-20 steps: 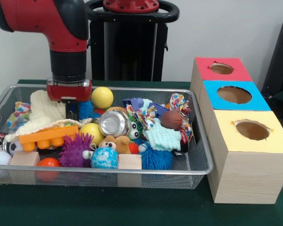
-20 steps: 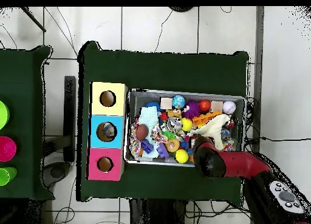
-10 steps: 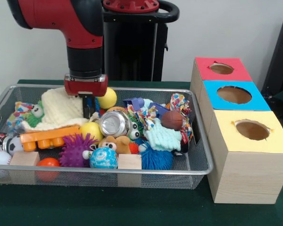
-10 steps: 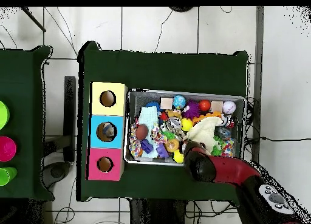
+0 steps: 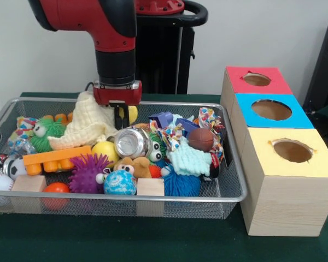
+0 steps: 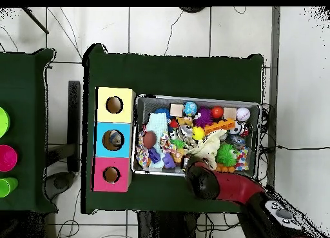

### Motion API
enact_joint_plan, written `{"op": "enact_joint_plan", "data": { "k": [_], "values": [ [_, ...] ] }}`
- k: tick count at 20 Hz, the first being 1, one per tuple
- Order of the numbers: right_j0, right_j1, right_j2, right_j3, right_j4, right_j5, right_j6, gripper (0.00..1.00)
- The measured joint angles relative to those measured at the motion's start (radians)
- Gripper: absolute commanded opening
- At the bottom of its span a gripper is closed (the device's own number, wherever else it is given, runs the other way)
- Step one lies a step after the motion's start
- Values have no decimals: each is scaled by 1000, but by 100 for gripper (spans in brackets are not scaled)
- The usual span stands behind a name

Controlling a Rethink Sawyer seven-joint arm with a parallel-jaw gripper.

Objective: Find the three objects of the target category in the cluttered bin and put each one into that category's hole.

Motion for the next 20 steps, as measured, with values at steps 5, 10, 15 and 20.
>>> {"op": "enact_joint_plan", "data": {
  "k": [5, 10, 15, 20],
  "values": [
    [14, -11, -9, 31, 40, -40, 0, 0],
    [31, -29, -9, 65, 85, -63, 0, 0],
    [73, -52, -9, 109, 144, -78, 0, 0],
    [125, -80, -9, 176, 199, -77, 0, 0]
  ]
}}
